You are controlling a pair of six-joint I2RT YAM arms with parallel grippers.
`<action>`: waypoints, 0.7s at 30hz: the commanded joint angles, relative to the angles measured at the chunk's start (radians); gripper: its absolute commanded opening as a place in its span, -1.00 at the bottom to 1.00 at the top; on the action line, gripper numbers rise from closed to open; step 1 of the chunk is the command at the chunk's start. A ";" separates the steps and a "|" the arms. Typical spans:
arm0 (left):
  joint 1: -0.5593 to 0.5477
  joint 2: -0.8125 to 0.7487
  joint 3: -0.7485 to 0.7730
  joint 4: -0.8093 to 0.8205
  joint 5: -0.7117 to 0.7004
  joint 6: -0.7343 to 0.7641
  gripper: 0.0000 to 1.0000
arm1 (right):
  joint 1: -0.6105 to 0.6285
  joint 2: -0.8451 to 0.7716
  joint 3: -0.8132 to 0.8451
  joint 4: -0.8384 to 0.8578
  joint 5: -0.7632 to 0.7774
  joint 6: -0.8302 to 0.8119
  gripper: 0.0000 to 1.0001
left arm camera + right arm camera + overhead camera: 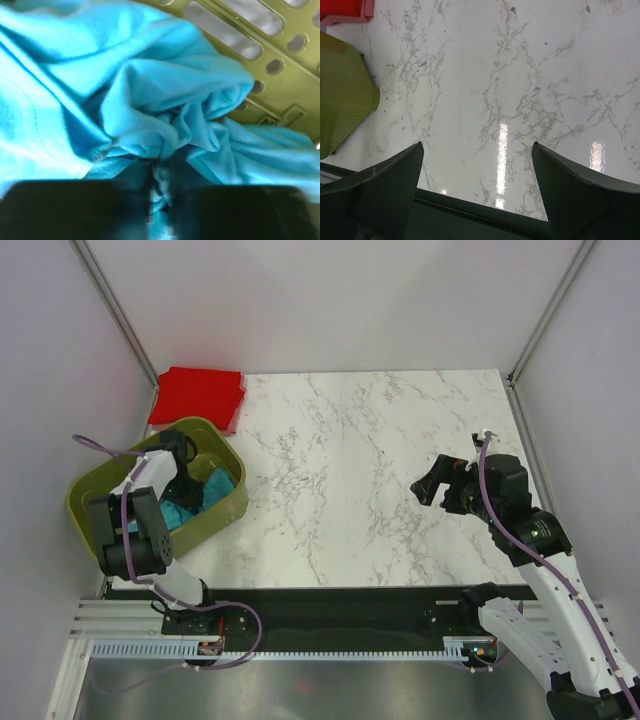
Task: Fold and stack the t-shirts
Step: Grab the tshirt from the pile, then move the tshirt to the center of the board
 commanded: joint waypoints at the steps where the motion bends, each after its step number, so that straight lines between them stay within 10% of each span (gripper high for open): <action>1: 0.003 0.020 0.010 0.069 -0.011 0.014 -0.95 | 0.003 0.010 0.022 -0.002 0.014 0.014 0.96; 10: -0.095 -0.355 0.255 0.046 -0.095 0.175 -0.95 | 0.004 0.032 0.043 -0.011 0.027 0.011 0.96; 21: -0.212 -0.462 0.499 0.084 0.095 0.200 -0.95 | 0.004 0.042 0.043 -0.010 0.005 0.029 0.96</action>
